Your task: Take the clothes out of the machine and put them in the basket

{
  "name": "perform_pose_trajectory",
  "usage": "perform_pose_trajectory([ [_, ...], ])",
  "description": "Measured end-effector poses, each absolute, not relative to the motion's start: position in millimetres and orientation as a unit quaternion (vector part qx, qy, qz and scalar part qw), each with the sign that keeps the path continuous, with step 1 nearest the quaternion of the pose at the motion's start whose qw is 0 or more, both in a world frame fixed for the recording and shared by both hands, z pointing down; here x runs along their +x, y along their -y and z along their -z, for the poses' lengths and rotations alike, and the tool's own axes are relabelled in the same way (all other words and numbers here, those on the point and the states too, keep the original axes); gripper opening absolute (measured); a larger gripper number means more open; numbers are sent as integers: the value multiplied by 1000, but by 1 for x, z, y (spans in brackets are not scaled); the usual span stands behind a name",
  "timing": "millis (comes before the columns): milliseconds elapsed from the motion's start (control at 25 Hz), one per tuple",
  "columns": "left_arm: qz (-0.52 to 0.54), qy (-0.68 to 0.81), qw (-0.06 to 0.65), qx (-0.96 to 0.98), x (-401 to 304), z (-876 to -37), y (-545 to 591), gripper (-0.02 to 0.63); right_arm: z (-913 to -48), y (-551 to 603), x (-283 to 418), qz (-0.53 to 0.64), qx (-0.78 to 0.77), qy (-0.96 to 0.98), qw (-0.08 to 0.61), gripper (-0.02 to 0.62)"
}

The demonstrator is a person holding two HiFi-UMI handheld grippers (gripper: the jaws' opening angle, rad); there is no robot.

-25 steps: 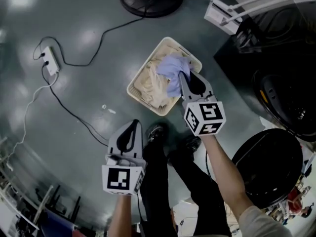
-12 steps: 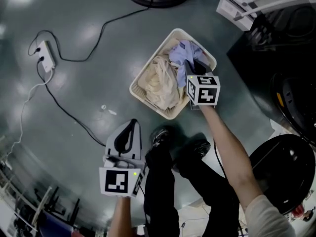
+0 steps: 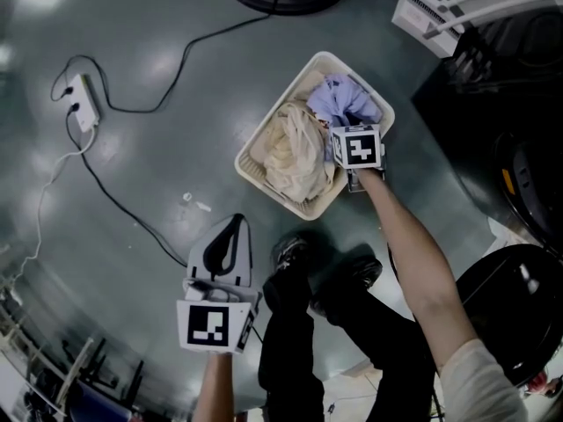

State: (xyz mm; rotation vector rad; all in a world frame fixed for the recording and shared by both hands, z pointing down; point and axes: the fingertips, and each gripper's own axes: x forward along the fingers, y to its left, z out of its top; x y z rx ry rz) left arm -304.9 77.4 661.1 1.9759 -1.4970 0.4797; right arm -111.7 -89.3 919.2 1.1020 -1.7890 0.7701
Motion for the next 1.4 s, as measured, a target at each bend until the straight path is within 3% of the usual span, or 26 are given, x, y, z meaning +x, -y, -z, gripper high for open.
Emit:
perform_pose_trajectory([
  [80,-180,564,301,747,-304,-654,-77,18,-913,89,-114,-310,435,727,432,135],
  [160,-185,561,298,750,-303,-650,-78,19,-901,91,-117,-319,433,736,412,242],
  [240,-190,556,298,752,-298,-645,-81,19,-889,90,-116,-324,441,740,391,306],
  [600,-180,533,291,774,-265,-581,-66,18,-777,81,-92,-273,470,773,328,331],
  [760,-181,515,281,789,-248,-549,-53,18,-707,65,-83,-245,484,788,291,298],
  [1240,-201,444,257,835,-177,-486,-36,18,-560,-8,-17,-266,557,758,211,86],
  [1400,-207,426,260,841,-149,-467,-43,18,-520,-29,5,-275,569,749,197,44],
])
